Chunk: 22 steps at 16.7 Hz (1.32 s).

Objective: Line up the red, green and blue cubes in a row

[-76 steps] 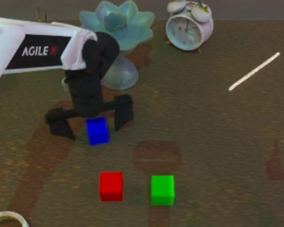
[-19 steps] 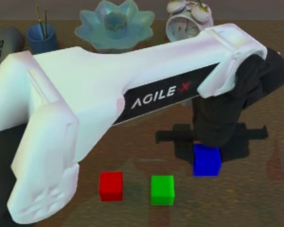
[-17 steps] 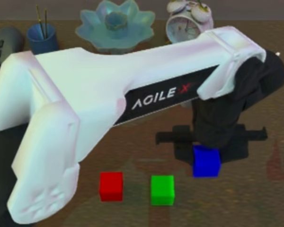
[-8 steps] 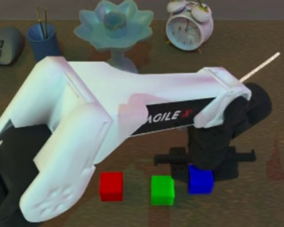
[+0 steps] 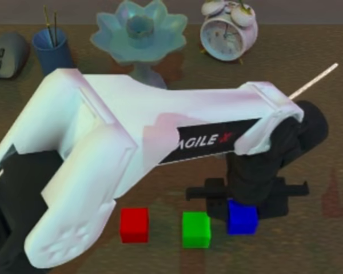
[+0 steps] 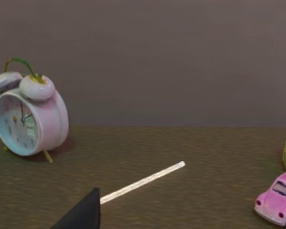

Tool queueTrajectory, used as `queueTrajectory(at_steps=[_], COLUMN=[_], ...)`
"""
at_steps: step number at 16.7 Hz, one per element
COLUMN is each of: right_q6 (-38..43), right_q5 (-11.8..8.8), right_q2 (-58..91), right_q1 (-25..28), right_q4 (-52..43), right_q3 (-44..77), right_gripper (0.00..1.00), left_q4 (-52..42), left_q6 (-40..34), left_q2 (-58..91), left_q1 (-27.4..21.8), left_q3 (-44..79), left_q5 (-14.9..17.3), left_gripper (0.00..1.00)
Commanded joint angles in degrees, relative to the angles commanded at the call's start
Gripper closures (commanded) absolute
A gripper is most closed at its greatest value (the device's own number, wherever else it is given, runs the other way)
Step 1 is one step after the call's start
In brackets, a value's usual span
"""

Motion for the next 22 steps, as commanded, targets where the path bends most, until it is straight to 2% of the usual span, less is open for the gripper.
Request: queueTrajectory(at_steps=[7,17,22], right_q6=[0.0,0.0,0.0], right_q5=[0.0,0.0,0.0], right_q2=[0.0,0.0,0.0], right_q1=[0.0,0.0,0.0], right_q4=[0.0,0.0,0.0], right_q3=[0.0,0.0,0.0], right_gripper=[0.0,0.0,0.0], left_q4=[0.0,-0.2,-9.5], left_q6=[0.0,0.0,-0.3], left_q2=[0.0,0.0,-1.6], left_q1=[0.0,0.1,0.8], left_q3=[0.0,0.2,7.3], left_q5=[0.0,0.0,0.0], left_gripper=[0.02,0.0,0.0])
